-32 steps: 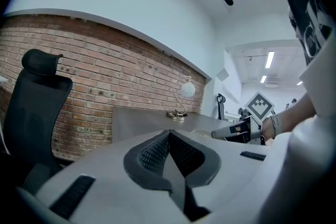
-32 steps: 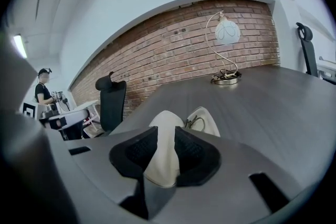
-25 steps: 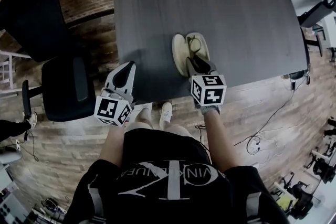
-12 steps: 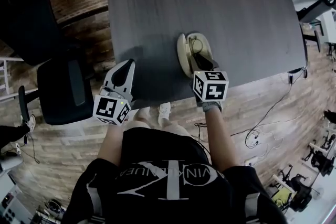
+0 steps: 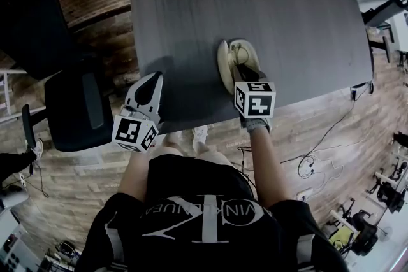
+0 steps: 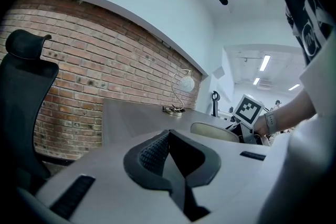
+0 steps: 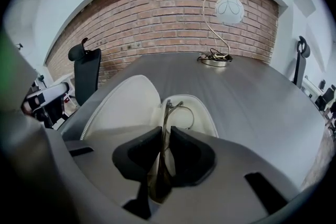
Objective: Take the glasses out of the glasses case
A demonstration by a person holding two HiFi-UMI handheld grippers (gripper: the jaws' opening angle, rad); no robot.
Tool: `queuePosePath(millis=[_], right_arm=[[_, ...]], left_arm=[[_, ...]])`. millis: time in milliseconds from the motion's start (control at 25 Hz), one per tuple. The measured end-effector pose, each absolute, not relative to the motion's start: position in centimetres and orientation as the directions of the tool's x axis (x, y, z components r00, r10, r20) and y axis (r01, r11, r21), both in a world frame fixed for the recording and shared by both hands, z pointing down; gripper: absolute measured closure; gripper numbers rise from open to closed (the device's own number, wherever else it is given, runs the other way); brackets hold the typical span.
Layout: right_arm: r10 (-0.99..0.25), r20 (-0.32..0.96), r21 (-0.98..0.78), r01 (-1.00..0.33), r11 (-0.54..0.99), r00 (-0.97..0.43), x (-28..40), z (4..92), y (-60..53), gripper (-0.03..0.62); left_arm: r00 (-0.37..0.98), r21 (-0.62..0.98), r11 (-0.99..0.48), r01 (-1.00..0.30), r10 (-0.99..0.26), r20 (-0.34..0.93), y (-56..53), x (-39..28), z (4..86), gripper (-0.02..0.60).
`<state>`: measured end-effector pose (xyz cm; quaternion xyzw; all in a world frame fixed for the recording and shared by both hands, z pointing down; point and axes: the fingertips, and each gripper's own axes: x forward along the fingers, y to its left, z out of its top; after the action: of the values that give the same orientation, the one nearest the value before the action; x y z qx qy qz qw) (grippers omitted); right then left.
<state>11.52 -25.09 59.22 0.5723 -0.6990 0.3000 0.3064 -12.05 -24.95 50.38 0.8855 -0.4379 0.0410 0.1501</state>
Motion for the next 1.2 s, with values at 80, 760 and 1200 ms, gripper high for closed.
queuePosePath(millis=[80, 760, 1200], right_arm=[[-0.612, 0.774, -0.073, -0.984, 0.163, -0.159, 11.6, 59.3, -25.1, 0.531], [-0.674, 0.709, -0.136, -0.978, 0.158, -0.208, 10.9, 56.2, -25.2, 0.559], [-0.715, 0.639, -0.261, -0.954, 0.145, -0.284, 9.5, 54.1, -24.6, 0.559]], left_arm=[[0.614, 0.233, -0.571, -0.787, -0.763, 0.205, -24.9, -12.1, 50.5, 0.566], [0.601, 0.224, -0.562, -0.796, -0.777, 0.189, -23.9, -13.1, 49.4, 0.566], [0.604, 0.207, -0.571, -0.794, -0.779, 0.167, -23.2, -13.0, 48.1, 0.566]])
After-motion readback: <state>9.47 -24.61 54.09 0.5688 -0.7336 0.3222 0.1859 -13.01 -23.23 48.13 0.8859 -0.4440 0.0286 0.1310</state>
